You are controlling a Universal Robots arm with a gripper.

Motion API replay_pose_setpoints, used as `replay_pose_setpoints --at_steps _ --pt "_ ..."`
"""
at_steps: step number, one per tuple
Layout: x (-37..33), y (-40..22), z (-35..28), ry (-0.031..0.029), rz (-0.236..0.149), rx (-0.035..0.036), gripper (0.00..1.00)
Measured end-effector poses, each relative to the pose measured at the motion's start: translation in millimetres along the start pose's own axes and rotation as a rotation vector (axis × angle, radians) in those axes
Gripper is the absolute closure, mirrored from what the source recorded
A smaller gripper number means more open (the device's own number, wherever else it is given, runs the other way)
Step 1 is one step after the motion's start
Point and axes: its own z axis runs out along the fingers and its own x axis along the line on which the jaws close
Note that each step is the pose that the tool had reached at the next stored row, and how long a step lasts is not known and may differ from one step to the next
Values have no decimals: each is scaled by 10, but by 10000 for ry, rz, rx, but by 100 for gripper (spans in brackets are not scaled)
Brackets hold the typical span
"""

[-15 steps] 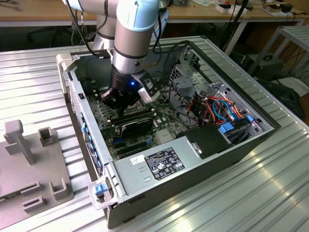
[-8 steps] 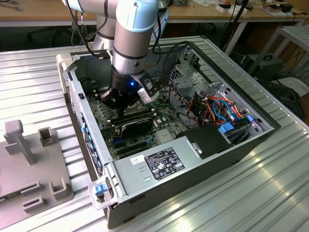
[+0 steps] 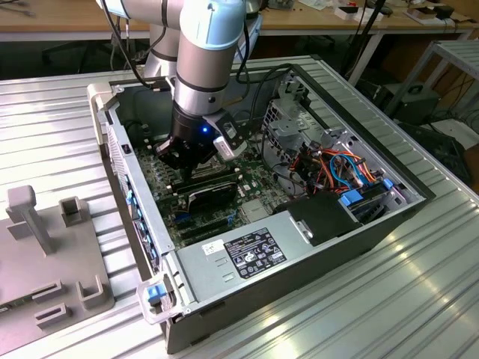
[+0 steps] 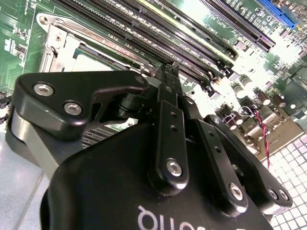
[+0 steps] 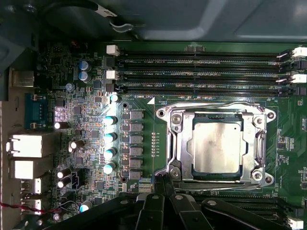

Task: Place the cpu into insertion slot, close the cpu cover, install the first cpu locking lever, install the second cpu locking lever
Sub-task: 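Install the second cpu locking lever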

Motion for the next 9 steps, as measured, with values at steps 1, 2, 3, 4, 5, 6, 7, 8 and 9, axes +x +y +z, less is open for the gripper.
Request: replay_pose_setpoints --at_steps 1,2,3,4,5,6,7,8,9 --pt "1 1 1 -2 0 -1 89" --pt "1 2 1 -2 0 -1 89" --pt "2 3 0 -1 -1 -1 89" --pt "2 3 0 -1 -1 0 89" --pt "3 5 0 0 0 -1 89" --pt "4 7 1 -1 0 0 89" --pt "6 9 2 -1 0 -1 89" --pt "7 10 4 -1 0 0 89" --pt "8 12 5 -1 -1 0 89"
